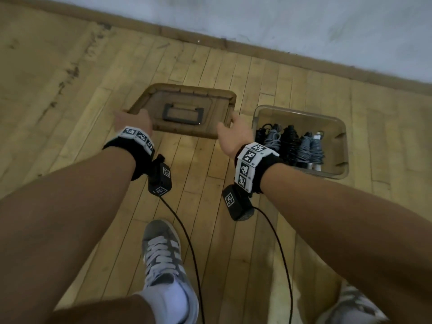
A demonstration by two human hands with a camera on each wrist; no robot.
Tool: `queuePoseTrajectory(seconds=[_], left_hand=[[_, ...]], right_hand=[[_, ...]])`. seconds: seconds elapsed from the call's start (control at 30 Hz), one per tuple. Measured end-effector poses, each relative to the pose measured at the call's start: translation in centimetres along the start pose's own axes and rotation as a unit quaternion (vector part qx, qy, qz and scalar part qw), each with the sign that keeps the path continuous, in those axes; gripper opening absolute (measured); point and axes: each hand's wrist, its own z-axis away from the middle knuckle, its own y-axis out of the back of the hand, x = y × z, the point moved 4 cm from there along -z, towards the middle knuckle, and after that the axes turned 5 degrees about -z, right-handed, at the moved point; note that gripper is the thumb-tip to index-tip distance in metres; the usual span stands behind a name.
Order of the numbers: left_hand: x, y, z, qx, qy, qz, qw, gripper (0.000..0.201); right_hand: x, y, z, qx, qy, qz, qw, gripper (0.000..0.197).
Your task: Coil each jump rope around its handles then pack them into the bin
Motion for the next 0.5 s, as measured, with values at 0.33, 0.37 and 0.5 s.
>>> queuePoseTrajectory(seconds=[0.33,0.37,0.5], left_hand=[[12.7,2.5,11.0,-0.031,-0.113,0.226,0.967,0.020],[13.7,2.0,12.2,-0.037,-0.138,0.236,0.961,0.020],[16.7,0.0,17.3,-0.088,-0.172,0.280,0.940,0.025]], right_hand=[[-3.7,15.0,3.9,0.170,0.061,-0.162,0.970,0.030],[-3.2,16.5,4.4,0.180,0.069,-0.169,0.967,0.031],[-0.6,21.2,6.1,0.220,0.072,-0.151,0.961,0.042]])
